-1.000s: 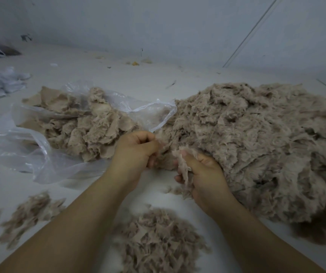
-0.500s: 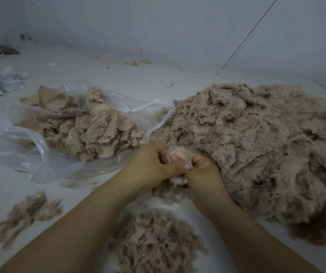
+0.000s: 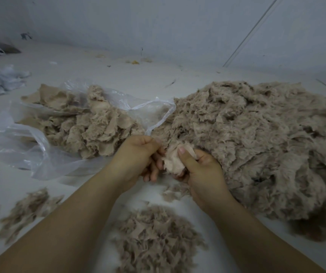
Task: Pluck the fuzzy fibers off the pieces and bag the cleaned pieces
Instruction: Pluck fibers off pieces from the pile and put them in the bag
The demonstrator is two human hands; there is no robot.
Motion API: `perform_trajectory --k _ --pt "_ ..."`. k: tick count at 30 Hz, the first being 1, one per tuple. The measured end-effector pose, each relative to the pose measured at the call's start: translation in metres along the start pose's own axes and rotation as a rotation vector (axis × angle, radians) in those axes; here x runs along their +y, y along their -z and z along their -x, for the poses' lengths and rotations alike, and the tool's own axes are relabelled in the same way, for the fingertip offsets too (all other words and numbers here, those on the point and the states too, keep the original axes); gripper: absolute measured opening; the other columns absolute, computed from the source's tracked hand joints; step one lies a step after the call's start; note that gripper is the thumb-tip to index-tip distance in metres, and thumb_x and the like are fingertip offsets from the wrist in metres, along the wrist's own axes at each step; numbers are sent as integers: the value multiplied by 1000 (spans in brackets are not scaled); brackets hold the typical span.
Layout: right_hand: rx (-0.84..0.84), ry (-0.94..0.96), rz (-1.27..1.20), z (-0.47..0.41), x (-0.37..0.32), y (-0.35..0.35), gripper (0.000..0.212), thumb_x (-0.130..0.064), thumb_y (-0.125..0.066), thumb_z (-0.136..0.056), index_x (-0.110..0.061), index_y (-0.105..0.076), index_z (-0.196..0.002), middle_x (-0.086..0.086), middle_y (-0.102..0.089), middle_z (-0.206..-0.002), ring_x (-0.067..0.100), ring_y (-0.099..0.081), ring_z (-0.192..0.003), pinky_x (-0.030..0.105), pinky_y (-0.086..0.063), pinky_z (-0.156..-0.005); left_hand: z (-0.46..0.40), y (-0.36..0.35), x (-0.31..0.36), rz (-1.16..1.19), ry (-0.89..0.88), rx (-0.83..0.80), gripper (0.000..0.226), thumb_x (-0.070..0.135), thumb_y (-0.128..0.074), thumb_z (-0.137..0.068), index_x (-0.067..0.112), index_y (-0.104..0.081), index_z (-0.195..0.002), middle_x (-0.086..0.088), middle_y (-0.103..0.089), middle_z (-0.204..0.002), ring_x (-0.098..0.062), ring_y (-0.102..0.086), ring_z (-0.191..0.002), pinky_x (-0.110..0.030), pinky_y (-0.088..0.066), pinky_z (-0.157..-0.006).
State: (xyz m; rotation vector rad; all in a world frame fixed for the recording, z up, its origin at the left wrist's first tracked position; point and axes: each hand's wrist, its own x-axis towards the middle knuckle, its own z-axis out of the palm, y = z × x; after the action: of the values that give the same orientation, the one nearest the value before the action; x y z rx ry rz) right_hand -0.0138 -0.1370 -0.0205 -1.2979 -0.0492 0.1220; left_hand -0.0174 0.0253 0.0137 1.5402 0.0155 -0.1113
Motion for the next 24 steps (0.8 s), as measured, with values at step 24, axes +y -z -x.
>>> perform_trajectory --k 24 --pt "-17 7 32 1 -2 -2 50 -40 -70 -80 9 -64 -89 16 -54 -65 25 -50 -60 41 -47 -65 -4 -10 1 -157 -134 205 43 36 -59 -96 -3 -55 -78 -15 -54 -55 -24 -49 -37 -24 -34 -38"
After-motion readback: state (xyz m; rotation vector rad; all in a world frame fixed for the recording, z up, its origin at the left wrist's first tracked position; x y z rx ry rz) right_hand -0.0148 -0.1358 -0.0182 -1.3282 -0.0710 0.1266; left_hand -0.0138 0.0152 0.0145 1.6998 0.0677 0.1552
